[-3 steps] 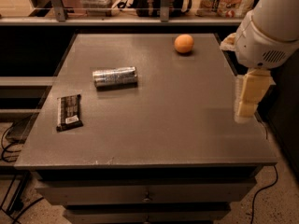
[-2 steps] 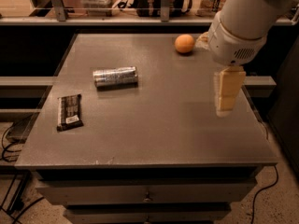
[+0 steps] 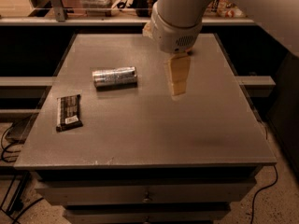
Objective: Place redbull can upright
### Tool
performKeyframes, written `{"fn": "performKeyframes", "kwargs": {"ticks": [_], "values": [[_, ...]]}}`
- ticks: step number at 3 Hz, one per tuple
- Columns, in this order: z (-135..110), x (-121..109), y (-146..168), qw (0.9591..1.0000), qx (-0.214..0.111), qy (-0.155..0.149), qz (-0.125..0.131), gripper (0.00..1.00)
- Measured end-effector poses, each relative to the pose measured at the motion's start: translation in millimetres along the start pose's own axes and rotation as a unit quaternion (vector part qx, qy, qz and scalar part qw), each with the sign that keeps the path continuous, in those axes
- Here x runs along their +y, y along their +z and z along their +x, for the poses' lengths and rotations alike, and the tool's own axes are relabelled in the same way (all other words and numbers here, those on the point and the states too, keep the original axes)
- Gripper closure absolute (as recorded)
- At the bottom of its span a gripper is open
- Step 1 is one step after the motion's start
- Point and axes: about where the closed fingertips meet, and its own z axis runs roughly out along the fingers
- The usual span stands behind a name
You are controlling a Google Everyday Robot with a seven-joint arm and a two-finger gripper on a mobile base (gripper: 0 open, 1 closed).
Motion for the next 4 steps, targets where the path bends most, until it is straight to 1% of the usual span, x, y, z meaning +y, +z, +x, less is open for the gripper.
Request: {"fn": "performKeyframes", "kwargs": {"ticks": [1,2,3,4], "values": [[0,0,0,1.0000,0.000,0.000,0.000,0.00],[-23,-19,12,0.9994,-0.011,-0.033,0.002,0.00],[-49,-50,37,0.9970,-0.019,-0.075,-0.001,0.00],[-73,-76,70,0.9934,-0.013,-0.112,-0.018,0.00]]}}
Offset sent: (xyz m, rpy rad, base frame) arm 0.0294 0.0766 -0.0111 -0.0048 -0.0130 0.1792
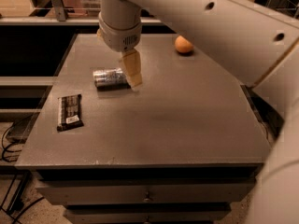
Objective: Place redbull can upright
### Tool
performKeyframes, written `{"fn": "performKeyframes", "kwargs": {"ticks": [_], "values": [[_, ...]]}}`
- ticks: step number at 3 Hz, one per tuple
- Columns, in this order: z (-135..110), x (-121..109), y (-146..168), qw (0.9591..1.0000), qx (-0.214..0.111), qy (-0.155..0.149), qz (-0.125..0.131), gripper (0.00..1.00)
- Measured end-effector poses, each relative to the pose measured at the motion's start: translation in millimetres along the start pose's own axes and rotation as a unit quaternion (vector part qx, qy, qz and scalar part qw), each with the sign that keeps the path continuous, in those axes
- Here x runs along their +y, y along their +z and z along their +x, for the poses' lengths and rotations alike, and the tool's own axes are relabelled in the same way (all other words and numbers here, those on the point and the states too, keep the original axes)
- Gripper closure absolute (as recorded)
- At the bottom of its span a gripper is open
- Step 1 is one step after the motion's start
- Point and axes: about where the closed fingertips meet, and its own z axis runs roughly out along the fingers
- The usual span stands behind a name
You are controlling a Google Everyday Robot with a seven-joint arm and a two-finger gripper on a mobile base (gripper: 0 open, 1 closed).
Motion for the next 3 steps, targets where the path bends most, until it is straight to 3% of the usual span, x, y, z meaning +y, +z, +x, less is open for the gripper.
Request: {"fn": "performKeyframes", "kwargs": {"ticks": [1,3], "values": [[-9,-22,33,0.9994,0.011,-0.020,-0.024,0.00],[-5,-32,83,0.9968,0.046,-0.011,-0.064,0.00]]}}
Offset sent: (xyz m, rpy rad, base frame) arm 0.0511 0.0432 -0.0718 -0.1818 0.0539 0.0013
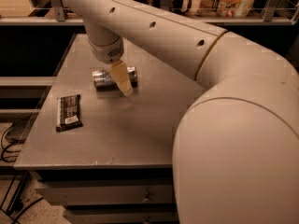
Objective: Place redbull can upright
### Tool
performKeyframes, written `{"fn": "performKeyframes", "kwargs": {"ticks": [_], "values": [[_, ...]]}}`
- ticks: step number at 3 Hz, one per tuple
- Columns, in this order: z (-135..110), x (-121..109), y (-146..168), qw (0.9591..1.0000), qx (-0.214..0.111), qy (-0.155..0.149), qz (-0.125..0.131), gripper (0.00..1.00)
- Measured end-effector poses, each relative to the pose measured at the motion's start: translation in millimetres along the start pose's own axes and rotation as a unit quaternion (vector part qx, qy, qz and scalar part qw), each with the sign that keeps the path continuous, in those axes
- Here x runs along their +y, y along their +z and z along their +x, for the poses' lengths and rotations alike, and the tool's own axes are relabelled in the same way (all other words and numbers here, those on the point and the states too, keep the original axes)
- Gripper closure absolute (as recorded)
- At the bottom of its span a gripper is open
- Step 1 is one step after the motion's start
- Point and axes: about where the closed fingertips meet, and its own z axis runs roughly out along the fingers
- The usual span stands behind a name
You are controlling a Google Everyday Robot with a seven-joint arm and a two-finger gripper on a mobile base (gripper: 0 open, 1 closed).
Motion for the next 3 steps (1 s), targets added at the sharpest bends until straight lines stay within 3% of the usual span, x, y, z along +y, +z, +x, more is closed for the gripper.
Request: {"fn": "performKeyframes", "kwargs": {"ticks": [1,3], "values": [[5.1,1.9,17.1,0.9997,0.001,0.017,-0.017,0.18],[9.8,-0.6,10.8,0.9993,0.004,0.034,-0.014,0.64]]}}
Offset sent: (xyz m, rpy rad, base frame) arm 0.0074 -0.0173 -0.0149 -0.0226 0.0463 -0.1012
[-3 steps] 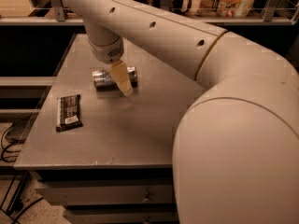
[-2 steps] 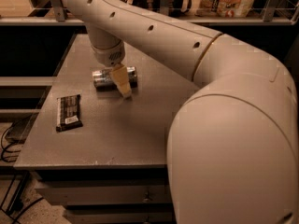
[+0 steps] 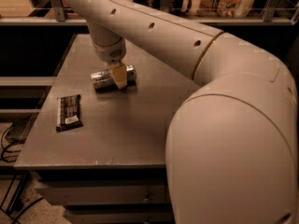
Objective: Place redbull can upright
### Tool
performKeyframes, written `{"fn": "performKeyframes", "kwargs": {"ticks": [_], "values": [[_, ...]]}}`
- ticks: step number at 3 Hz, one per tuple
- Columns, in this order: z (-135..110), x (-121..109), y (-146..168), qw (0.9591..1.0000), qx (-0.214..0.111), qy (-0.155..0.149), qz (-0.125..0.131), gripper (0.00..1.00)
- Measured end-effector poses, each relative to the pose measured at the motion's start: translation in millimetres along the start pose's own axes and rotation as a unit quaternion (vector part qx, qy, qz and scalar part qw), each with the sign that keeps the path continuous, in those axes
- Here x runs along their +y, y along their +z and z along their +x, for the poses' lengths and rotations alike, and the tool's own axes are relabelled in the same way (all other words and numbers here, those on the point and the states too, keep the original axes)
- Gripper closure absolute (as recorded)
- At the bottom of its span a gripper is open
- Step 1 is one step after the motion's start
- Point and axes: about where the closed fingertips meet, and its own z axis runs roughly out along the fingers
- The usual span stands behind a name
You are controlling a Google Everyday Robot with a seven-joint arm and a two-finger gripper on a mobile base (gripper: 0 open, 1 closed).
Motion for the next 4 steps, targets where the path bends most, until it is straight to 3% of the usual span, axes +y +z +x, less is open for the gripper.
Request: {"fn": "performKeyframes", "kwargs": {"ticks": [1,2,3,4], "values": [[-3,-3,-20,0.9999,0.001,-0.001,0.017,0.88],[-6,-5,-50,0.9989,-0.013,-0.002,0.046,1.00],[-10,-8,-82,0.9935,-0.070,-0.004,0.089,1.00],[-12,-10,-102,0.9779,-0.167,-0.004,0.126,1.00]]}}
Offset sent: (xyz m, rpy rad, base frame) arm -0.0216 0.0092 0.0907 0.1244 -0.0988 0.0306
